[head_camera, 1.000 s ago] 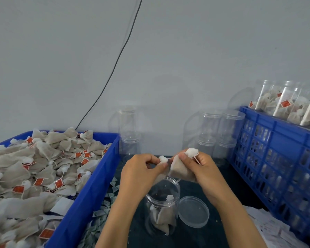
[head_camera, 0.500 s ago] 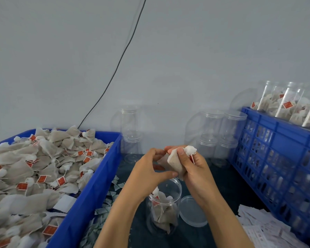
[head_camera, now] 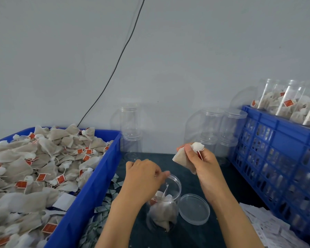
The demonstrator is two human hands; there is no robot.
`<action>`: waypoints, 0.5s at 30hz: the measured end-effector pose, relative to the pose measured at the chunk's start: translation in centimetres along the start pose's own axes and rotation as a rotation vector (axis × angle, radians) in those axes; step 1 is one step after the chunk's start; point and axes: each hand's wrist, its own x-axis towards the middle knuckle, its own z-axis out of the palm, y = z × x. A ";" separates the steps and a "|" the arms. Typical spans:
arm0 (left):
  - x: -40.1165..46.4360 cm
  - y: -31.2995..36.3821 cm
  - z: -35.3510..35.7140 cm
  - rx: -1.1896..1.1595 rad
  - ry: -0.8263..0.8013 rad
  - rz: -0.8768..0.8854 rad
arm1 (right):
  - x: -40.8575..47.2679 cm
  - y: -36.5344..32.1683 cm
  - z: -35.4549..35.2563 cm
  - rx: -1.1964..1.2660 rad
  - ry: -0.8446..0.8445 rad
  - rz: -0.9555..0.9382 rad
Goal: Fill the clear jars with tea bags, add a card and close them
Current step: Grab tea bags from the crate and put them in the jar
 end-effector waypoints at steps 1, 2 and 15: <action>0.1 -0.1 0.0 -0.017 0.035 0.004 | 0.1 0.1 -0.1 -0.073 0.020 -0.007; 0.1 -0.1 -0.1 -0.039 0.076 0.014 | 0.2 0.2 -0.2 -0.140 0.031 -0.019; 0.5 -1.2 0.1 -0.167 0.060 -0.028 | -0.1 1.7 1.4 -0.636 -0.206 -0.214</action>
